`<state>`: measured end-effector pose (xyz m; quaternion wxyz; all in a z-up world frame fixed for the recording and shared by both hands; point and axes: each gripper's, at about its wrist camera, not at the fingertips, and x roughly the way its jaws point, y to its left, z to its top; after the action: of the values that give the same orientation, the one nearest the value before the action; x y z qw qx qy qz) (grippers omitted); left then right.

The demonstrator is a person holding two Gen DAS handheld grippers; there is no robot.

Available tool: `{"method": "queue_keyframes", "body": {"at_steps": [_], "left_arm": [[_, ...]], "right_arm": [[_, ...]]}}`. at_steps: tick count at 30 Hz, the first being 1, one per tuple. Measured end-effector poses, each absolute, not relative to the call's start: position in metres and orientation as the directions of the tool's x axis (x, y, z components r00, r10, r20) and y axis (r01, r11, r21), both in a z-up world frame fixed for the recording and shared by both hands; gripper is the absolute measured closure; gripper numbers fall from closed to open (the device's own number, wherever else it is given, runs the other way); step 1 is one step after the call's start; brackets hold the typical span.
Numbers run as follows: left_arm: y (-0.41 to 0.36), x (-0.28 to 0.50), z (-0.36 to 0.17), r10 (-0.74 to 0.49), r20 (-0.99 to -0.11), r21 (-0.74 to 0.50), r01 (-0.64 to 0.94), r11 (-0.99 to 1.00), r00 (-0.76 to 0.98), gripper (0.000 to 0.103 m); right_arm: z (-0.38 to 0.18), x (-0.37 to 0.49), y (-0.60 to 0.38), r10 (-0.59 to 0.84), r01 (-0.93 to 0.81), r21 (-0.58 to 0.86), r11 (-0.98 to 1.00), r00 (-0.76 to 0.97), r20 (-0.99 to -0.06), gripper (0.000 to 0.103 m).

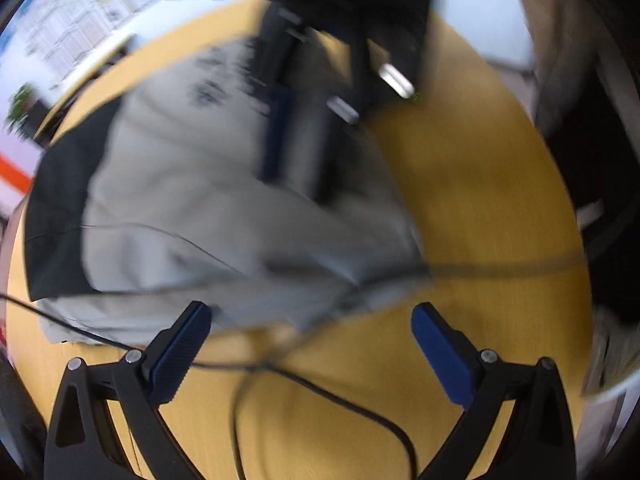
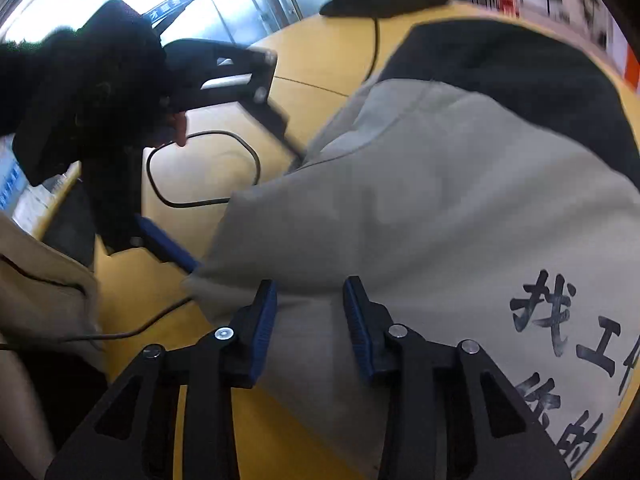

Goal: Fold clothes

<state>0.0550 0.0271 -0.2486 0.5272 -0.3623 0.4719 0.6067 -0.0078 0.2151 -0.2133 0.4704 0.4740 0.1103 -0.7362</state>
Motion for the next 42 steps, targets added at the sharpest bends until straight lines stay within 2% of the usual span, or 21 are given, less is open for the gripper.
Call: {"method": "queue_keyframes", "body": {"at_steps": [2, 4, 6, 9, 12, 18, 23, 27, 31, 34, 36, 39, 42], "left_arm": [[0.021, 0.052, -0.244, 0.295, -0.938, 0.175, -0.983, -0.049, -0.182, 0.001], [0.015, 0.030, -0.219, 0.348, -0.910, 0.157, -0.964, -0.213, -0.225, 0.001], [0.010, 0.007, -0.186, 0.407, -0.865, 0.141, -0.920, -0.364, -0.294, 0.001], [0.015, -0.017, -0.139, 0.514, -0.765, 0.128, -0.873, -0.471, -0.389, 0.001], [0.028, -0.022, -0.130, 0.586, -0.718, 0.113, -0.894, -0.434, -0.376, 0.001], [0.048, 0.013, -0.200, 0.508, -0.826, 0.133, -0.960, -0.246, -0.245, 0.001], [0.035, 0.020, -0.228, 0.503, -0.829, 0.128, -0.959, -0.253, -0.243, 0.001], [0.026, 0.018, -0.237, 0.510, -0.822, 0.125, -0.954, -0.272, -0.253, 0.001], [0.035, 0.004, -0.249, 0.497, -0.830, 0.112, -0.948, -0.299, -0.255, 0.001], [0.038, 0.001, -0.255, 0.483, -0.835, 0.100, -0.937, -0.336, -0.263, 0.001], [0.035, 0.002, -0.255, 0.475, -0.839, 0.090, -0.927, -0.364, -0.268, 0.001], [0.037, 0.002, -0.258, 0.464, -0.842, 0.083, -0.915, -0.395, -0.277, 0.001], [0.039, 0.001, -0.262, 0.453, -0.845, 0.077, -0.902, -0.425, -0.286, 0.001]], "right_arm": [[-0.214, -0.011, 0.221, -0.592, 0.789, 0.290, -0.542, -0.113, -0.798, 0.065], [-0.212, -0.015, 0.225, -0.598, 0.790, 0.297, -0.537, -0.108, -0.794, 0.065], [-0.210, -0.019, 0.230, -0.612, 0.789, 0.318, -0.525, -0.090, -0.786, 0.060], [-0.206, -0.024, 0.238, -0.645, 0.798, 0.351, -0.489, -0.061, -0.761, 0.053], [-0.200, -0.031, 0.257, -0.708, 0.784, 0.425, -0.452, -0.027, -0.705, 0.053], [-0.167, -0.044, 0.337, -0.844, 0.694, 0.601, -0.396, -0.019, -0.536, 0.055], [-0.129, -0.070, 0.426, -0.801, 0.646, 0.565, -0.514, -0.124, -0.586, 0.055], [-0.088, -0.112, 0.426, -0.743, 0.680, 0.431, -0.593, -0.255, -0.619, 0.049], [-0.103, -0.180, 0.400, -0.657, 0.701, 0.302, -0.646, -0.308, -0.688, 0.048], [-0.155, -0.222, 0.365, -0.527, 0.669, 0.218, -0.711, -0.300, -0.795, 0.050], [-0.165, -0.227, 0.364, -0.488, 0.641, 0.202, -0.740, -0.306, -0.818, 0.050], [-0.147, -0.230, 0.365, -0.501, 0.627, 0.210, -0.750, -0.331, -0.799, 0.051], [-0.121, -0.249, 0.365, -0.557, 0.634, 0.229, -0.739, -0.383, -0.737, 0.053]]}}
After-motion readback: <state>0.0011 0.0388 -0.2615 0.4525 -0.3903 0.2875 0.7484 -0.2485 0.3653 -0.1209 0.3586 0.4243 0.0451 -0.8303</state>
